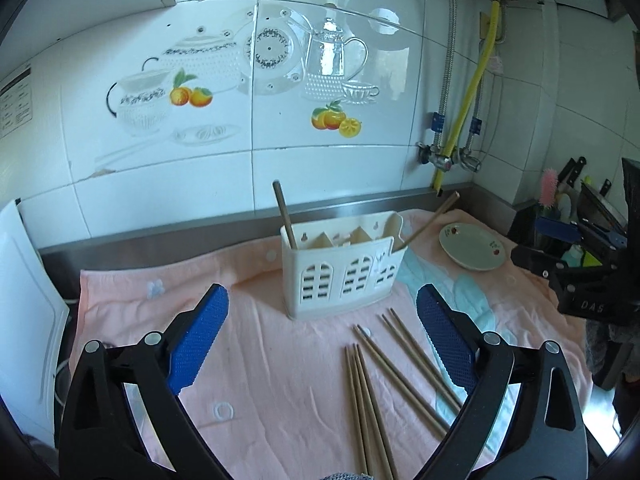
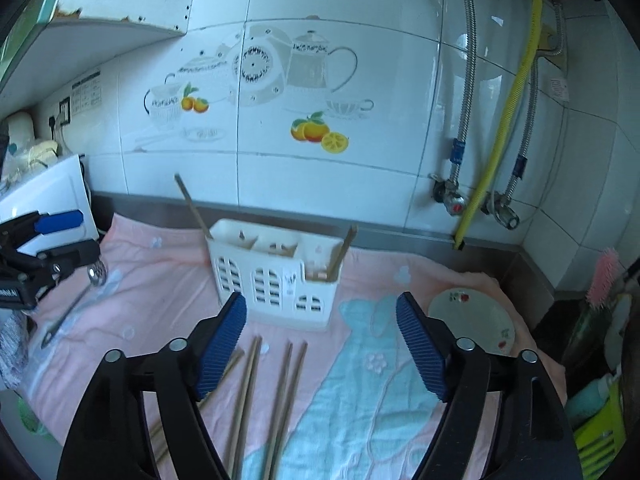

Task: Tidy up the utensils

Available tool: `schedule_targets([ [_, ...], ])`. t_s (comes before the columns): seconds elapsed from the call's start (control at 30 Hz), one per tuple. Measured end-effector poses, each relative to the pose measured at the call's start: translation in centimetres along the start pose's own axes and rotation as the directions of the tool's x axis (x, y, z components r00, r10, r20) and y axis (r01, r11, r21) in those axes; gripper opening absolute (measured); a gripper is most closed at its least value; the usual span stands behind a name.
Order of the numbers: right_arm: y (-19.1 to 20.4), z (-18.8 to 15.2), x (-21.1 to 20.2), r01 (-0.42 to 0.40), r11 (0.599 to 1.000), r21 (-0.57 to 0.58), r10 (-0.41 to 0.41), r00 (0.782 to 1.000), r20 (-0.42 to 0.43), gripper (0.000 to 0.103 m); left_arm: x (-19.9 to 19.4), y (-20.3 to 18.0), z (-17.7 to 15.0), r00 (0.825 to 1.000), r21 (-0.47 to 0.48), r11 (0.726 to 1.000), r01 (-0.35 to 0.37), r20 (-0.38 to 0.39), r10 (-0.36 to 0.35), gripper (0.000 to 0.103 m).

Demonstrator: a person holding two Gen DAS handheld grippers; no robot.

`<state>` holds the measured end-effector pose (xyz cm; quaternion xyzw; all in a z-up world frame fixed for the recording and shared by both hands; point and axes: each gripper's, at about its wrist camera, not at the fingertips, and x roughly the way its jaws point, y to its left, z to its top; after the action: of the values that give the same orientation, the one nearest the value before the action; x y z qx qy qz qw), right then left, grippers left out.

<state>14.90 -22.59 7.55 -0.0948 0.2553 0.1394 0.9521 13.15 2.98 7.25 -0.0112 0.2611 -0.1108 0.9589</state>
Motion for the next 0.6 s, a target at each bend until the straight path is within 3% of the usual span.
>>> schedule_targets([
  [0.2, 0.9, -3.2, -0.4, 0.014, 1.0, 0.001, -0.014, 1.0, -0.021, 0.078, -0.6, 0.6, -2.3, 1.0, -0.045, 0.999, 0.008, -0.007, -0.008, 0.096],
  [0.4, 1.9, -6.1, -0.7, 0.046, 0.999, -0.014, -0.046, 0.999, -0.028, 0.08, -0.9, 1.0, -4.5, 0.999, -0.06, 0.998, -0.031, -0.02, 0.03, 0.096],
  [0.6, 1.9, -8.9, -0.6, 0.003, 0.999, 0.052, 0.0, 0.999, -0.052, 0.08, -1.4, 1.3, -6.7, 0.998, -0.074, 0.995, -0.064, -0.033, 0.062, 0.096],
])
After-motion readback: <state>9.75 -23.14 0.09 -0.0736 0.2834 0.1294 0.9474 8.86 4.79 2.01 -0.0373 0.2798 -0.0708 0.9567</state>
